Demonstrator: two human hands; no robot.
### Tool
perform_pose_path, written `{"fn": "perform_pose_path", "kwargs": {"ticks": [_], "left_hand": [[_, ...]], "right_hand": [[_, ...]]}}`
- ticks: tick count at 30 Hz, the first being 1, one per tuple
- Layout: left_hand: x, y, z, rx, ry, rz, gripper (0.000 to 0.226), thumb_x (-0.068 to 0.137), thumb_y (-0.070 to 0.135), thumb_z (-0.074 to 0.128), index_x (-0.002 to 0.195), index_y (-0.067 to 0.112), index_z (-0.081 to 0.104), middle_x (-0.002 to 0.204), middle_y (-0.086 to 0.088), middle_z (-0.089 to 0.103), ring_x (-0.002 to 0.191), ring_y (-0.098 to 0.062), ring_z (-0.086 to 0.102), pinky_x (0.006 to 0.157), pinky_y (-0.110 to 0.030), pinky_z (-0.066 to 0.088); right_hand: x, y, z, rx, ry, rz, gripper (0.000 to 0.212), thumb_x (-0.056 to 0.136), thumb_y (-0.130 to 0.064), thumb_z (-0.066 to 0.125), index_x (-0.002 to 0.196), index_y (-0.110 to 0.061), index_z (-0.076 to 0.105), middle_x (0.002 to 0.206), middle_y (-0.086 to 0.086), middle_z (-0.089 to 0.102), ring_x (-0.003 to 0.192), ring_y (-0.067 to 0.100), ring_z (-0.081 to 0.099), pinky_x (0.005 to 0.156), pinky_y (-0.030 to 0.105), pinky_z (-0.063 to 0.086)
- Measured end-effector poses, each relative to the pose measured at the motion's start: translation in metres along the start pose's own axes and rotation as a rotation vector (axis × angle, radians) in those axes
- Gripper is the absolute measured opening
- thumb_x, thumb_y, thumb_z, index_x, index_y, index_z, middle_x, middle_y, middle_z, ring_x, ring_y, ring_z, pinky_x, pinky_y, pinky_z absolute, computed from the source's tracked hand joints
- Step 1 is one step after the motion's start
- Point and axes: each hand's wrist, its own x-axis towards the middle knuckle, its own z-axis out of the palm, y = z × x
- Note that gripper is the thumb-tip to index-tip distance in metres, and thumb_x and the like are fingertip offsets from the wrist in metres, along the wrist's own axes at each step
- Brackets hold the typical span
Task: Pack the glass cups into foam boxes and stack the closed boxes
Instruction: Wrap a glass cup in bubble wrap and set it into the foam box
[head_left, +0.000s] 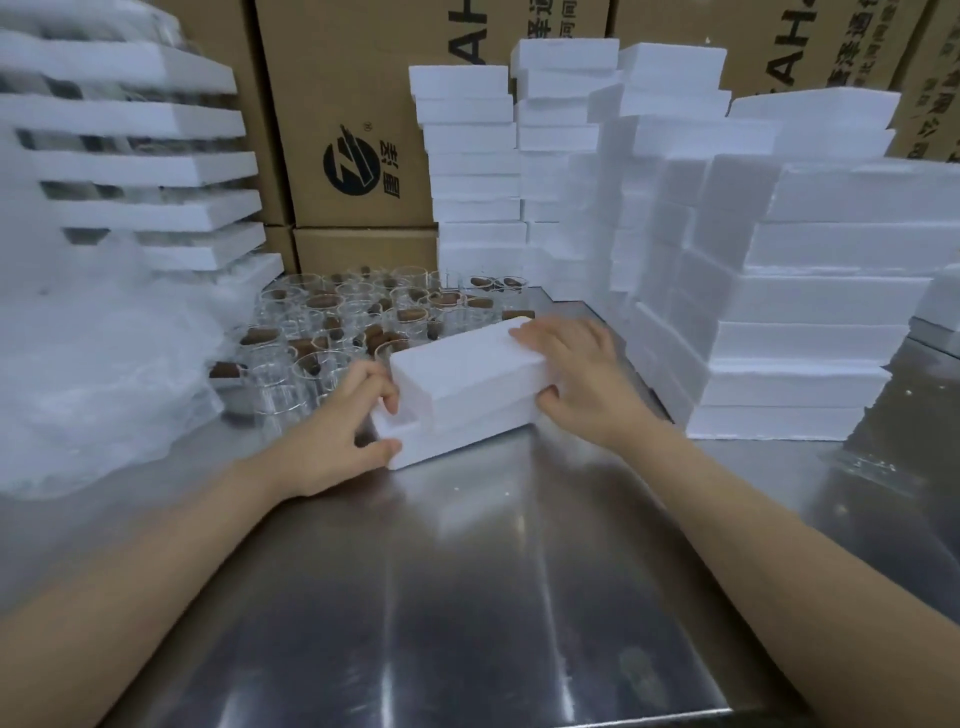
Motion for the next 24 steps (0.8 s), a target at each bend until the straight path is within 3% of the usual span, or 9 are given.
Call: {"fn": "perform_pose_path", "kwargs": {"ticks": [3,6,9,12,15,17,19,21,24], "left_hand": [[0.0,-0.007,-0.002,-0.065,-0.02,-0.003,0.024,0.073,0.046,0.051,0.089,0.033,0.038,0.122,0.014,0.032,0.111,-0.015,0.042,0.09,-0.017,0.033],[-0.007,-0.011,-0.008,-0.121,-0.058,-0.008,0.022,0.073,0.045,0.051,0.088,0.032,0.041,0.125,0.018,0.034,0.111,-0.014,0.044,0.088,-0.02,0.037],[-0.012,-0.017,-0.009,-0.11,-0.056,0.012,0.017,0.08,0.041,0.052,0.091,0.031,0.044,0.131,0.019,0.036,0.129,-0.006,0.036,0.099,-0.025,0.034],[-0.008,-0.022,-0.007,-0.032,0.013,0.03,0.012,0.093,0.023,0.057,0.104,0.02,0.051,0.137,0.012,0.042,0.143,0.002,0.015,0.113,-0.026,0.019],[-0.006,-0.019,-0.003,-0.013,0.089,0.027,0.016,0.095,0.022,0.058,0.11,0.018,0.055,0.128,0.017,0.048,0.141,0.001,0.022,0.113,-0.017,0.017],[-0.004,-0.016,-0.002,-0.029,0.091,0.044,0.02,0.094,0.024,0.06,0.114,0.023,0.056,0.126,0.022,0.048,0.137,0.0,0.029,0.109,-0.01,0.018],[-0.003,-0.016,-0.002,-0.048,0.056,0.028,0.031,0.092,0.034,0.059,0.122,0.03,0.053,0.14,0.017,0.044,0.14,0.002,0.023,0.114,-0.02,0.018],[-0.003,-0.017,-0.003,-0.033,0.062,-0.013,0.042,0.088,0.048,0.053,0.126,0.032,0.051,0.146,0.016,0.039,0.142,0.006,0.016,0.117,-0.026,0.016],[-0.005,-0.02,-0.006,-0.04,0.106,-0.023,0.045,0.088,0.043,0.057,0.131,0.032,0.049,0.148,0.017,0.038,0.142,0.003,0.021,0.118,-0.032,0.021]], "right_hand": [[0.004,0.009,0.017,0.168,0.125,0.027,0.059,0.071,0.009,0.062,0.128,-0.005,0.057,0.132,0.012,0.056,0.123,0.031,0.05,0.109,0.032,0.033],[0.008,0.016,0.014,0.387,0.377,0.19,0.061,0.081,0.0,0.066,0.137,-0.017,0.046,0.124,0.001,0.053,0.113,0.008,0.048,0.097,0.003,0.028],[0.007,0.017,-0.003,0.465,0.559,0.293,0.059,0.091,-0.026,0.059,0.141,-0.037,0.031,0.115,-0.005,0.042,0.101,0.0,0.044,0.089,0.011,0.036],[0.007,0.012,-0.023,0.788,0.567,0.377,0.03,0.092,-0.032,0.053,0.119,-0.045,0.057,0.103,-0.009,0.049,0.092,0.006,0.053,0.073,0.017,0.046],[0.009,-0.002,-0.041,1.097,0.222,0.441,0.024,0.087,-0.021,0.061,0.071,-0.031,0.076,0.068,-0.01,0.067,0.06,0.004,0.061,0.055,0.014,0.046],[0.006,-0.007,-0.043,1.044,-0.197,0.38,0.021,0.084,-0.019,0.068,0.067,-0.028,0.076,0.06,-0.01,0.067,0.053,0.0,0.061,0.052,0.011,0.045],[0.003,-0.012,-0.038,0.945,-0.5,0.3,0.007,0.08,-0.019,0.076,0.073,-0.021,0.078,0.071,-0.004,0.072,0.063,0.003,0.065,0.06,0.012,0.048],[0.001,-0.015,-0.029,0.779,-0.561,0.284,0.004,0.075,-0.019,0.082,0.077,-0.019,0.078,0.082,-0.003,0.074,0.074,0.005,0.067,0.069,0.013,0.049],[0.004,-0.019,-0.019,0.582,-0.331,0.339,0.013,0.071,-0.021,0.085,0.076,-0.019,0.074,0.085,-0.006,0.07,0.075,0.001,0.062,0.064,0.005,0.041]]}}
